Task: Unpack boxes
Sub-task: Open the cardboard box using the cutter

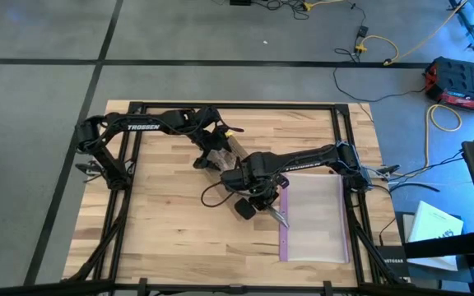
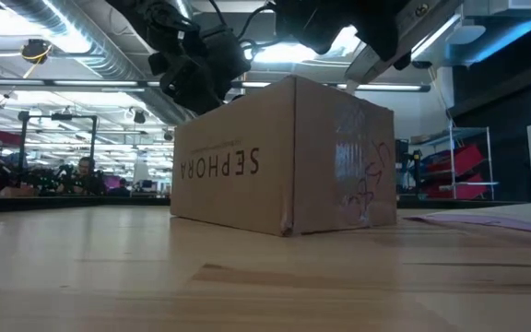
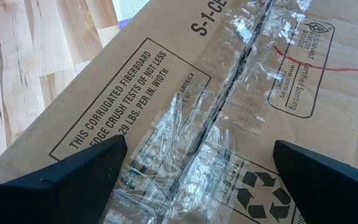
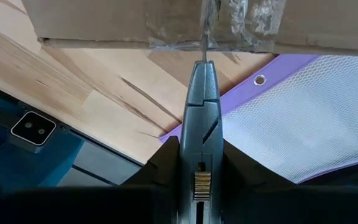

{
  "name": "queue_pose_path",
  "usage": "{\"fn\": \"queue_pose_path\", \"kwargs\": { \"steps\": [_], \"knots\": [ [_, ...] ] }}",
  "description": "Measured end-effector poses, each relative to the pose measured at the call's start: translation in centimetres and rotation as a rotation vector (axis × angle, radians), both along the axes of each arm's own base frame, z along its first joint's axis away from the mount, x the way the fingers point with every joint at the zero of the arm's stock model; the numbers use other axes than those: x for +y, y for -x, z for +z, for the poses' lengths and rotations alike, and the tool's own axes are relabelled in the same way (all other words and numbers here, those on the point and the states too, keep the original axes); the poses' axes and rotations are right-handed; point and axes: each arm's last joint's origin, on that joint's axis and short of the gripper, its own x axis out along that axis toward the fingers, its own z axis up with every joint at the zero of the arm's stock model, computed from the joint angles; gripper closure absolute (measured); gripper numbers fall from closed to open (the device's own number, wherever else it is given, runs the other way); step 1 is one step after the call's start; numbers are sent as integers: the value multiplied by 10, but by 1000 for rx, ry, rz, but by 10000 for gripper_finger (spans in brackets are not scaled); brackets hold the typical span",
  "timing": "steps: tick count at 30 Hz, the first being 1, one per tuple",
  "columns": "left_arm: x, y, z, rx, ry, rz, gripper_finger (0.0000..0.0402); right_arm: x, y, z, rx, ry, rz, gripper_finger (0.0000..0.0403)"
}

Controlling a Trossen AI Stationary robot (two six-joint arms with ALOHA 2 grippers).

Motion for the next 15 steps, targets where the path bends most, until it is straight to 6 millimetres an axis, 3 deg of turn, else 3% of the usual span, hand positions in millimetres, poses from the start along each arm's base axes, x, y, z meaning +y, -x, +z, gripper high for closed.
{"fn": "queue_pose_path", "kwargs": {
  "steps": [15],
  "knots": [
    [-19, -10, 1, -13, -7, -28, 2, 0, 0, 0, 1, 0, 1, 346]
  ]
}}
